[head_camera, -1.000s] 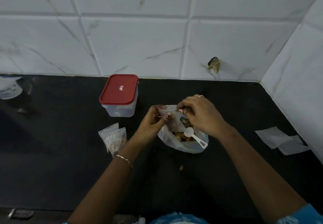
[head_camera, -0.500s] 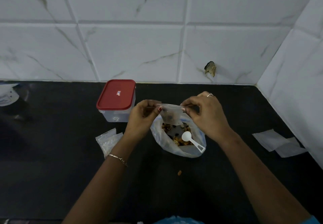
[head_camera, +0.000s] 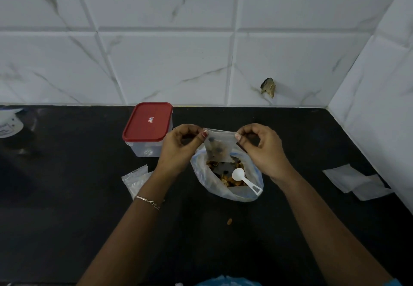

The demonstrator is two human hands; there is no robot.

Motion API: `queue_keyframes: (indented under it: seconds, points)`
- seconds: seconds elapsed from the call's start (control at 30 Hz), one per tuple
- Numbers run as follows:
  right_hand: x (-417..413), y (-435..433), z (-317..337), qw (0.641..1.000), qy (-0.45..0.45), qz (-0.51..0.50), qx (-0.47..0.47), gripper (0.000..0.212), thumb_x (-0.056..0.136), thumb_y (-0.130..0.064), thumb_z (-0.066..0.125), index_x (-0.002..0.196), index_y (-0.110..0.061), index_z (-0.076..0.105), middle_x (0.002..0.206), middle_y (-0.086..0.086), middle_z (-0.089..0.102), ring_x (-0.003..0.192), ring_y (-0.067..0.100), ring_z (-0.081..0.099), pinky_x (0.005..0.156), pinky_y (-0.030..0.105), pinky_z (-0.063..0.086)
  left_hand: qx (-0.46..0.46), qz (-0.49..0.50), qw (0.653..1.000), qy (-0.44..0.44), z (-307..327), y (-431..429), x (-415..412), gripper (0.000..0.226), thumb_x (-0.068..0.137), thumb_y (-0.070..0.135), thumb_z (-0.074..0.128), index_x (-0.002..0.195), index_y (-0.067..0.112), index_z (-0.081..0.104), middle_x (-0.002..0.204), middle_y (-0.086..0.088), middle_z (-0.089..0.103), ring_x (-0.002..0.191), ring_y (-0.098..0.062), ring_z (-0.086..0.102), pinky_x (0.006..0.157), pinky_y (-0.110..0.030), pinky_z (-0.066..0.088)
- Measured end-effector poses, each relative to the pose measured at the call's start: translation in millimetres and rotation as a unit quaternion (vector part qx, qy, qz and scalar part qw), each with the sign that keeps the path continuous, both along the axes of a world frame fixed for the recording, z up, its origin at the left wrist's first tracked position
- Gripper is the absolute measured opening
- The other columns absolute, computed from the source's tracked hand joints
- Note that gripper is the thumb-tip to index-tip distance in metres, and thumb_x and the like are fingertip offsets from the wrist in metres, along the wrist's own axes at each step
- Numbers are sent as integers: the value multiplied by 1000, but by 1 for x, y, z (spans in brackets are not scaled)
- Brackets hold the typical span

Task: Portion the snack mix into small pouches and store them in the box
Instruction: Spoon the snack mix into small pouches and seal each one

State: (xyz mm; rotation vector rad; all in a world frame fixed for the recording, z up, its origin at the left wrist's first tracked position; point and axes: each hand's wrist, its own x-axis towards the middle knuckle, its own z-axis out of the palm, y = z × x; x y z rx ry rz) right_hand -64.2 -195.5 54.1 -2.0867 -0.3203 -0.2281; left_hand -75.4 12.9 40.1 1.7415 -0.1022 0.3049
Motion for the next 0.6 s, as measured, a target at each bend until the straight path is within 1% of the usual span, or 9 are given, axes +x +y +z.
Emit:
queue_keyframes:
  seconds: [0.07, 0.1, 0.13, 0.2, 0.27, 0.4, 0.47, 0.53, 0.6]
  points:
    - [-4, 2, 5, 996, -83, -30, -24, 11, 87, -26, 64, 86, -37, 60, 86, -23, 60, 92, 3, 56, 88, 51, 49, 10, 16, 999, -38, 6, -2, -1, 14, 86, 14, 68, 98, 8, 69, 96, 0, 70, 92, -8, 66, 81, -21, 53]
    - [-5, 2, 7, 992, -115, -39, -34, 12, 86, -27, 63, 87, -38, 59, 86, -26, 57, 92, 4, 54, 88, 53, 48, 16, 17, 998, -58, 10, -3, -1, 13, 86, 12, 67, 98, 8, 69, 95, 1, 70, 92, -5, 65, 80, -17, 52]
    - [-5, 3, 9, 990, -128, -42, -42, 13, 87, -27, 62, 88, -39, 58, 86, -27, 55, 93, 5, 53, 88, 54, 47, 24, 15, 997, -73, 13, -4, -1, 12, 86, 11, 67, 97, 8, 69, 95, 1, 69, 91, -4, 65, 78, -15, 51]
    - [-3, 1, 9, 992, -108, -34, -52, 11, 87, -30, 61, 90, -40, 58, 88, -28, 54, 97, 7, 52, 90, 55, 45, 34, 8, 996, -77, 18, -3, -1, 10, 86, 9, 67, 96, 8, 68, 96, -2, 69, 91, -4, 64, 76, -13, 50]
    - [-1, -1, 6, 995, -82, -20, -56, 5, 87, -35, 59, 90, -39, 59, 90, -27, 54, 99, 7, 51, 93, 55, 44, 31, -7, 997, -65, 21, -4, -2, 9, 86, 8, 67, 95, 7, 68, 95, -3, 69, 89, -3, 65, 74, -13, 50]
    - [-4, 4, 3, 992, -117, -38, -34, 3, 88, -33, 62, 88, -35, 60, 87, -23, 56, 93, 7, 54, 89, 56, 45, 11, -17, 998, -55, 25, -8, -2, 13, 86, 10, 66, 98, 3, 68, 96, -4, 69, 89, -4, 66, 75, -14, 51]
    - [-3, 3, 4, 989, -134, -49, -41, 2, 87, -34, 63, 88, -35, 62, 88, -21, 58, 93, 9, 54, 87, 56, 46, 16, -23, 998, -52, 26, -7, -2, 14, 87, 12, 66, 99, 5, 67, 98, -3, 69, 92, -6, 66, 76, -16, 52]
    - [-1, -1, 6, 992, -108, -39, -46, 6, 85, -34, 65, 88, -38, 63, 89, -22, 60, 97, 10, 54, 90, 56, 44, 43, -43, 997, -46, 25, -7, -1, 13, 87, 15, 66, 98, 10, 67, 99, 1, 69, 94, -9, 66, 80, -21, 54]
    - [0, -3, 6, 996, -74, -28, -36, 8, 83, -39, 64, 87, -45, 61, 89, -25, 61, 101, 10, 54, 94, 56, 42, 56, -45, 996, -44, 24, -7, 0, 12, 87, 17, 66, 98, 13, 67, 99, 3, 68, 95, -10, 65, 82, -24, 55]
